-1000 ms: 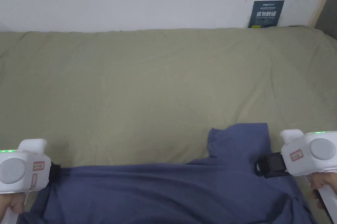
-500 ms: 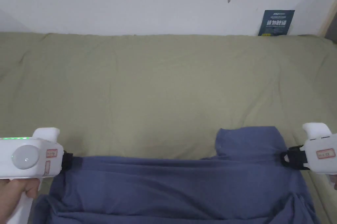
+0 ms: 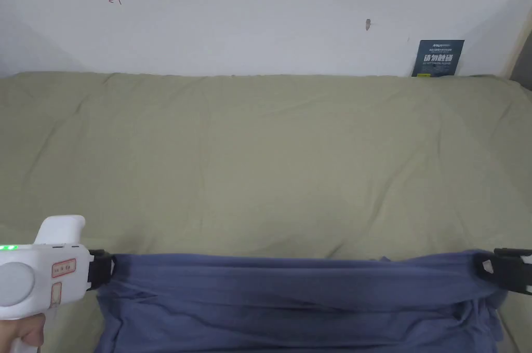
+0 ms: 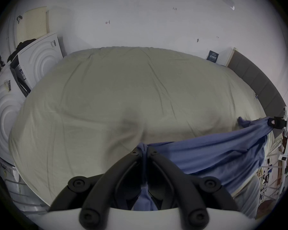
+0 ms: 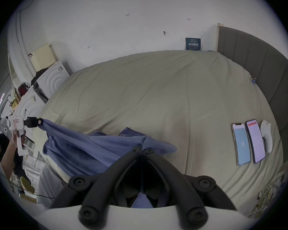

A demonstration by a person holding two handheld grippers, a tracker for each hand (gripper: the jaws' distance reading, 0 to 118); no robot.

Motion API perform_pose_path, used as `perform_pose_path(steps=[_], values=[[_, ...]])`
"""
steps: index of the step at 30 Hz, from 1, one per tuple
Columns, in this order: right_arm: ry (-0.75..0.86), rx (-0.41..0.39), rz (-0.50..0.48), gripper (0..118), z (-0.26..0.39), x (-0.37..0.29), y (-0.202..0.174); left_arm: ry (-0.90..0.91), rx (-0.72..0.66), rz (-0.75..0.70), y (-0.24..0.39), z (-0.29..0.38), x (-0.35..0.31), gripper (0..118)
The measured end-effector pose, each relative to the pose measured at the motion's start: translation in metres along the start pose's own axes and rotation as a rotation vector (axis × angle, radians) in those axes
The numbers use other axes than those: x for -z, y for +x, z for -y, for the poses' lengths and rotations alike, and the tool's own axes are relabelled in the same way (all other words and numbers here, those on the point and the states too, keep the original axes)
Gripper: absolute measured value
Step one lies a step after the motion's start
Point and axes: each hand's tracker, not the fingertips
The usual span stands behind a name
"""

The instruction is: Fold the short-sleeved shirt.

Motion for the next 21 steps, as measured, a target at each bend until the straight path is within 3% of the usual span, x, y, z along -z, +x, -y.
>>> perform_pose_path(steps=[11, 21], values=[[-0.121, 0.029, -0.005, 2, 0.097, 0.000, -0.002, -0.072, -0.022, 0.036, -0.016, 0.095, -0.001, 3], [-0.161, 0.043, -0.007, 2, 0.106, 0.007, 0.011, -0.111, -0.065, 0.053, -0.024, 0.108, 0.008, 3]])
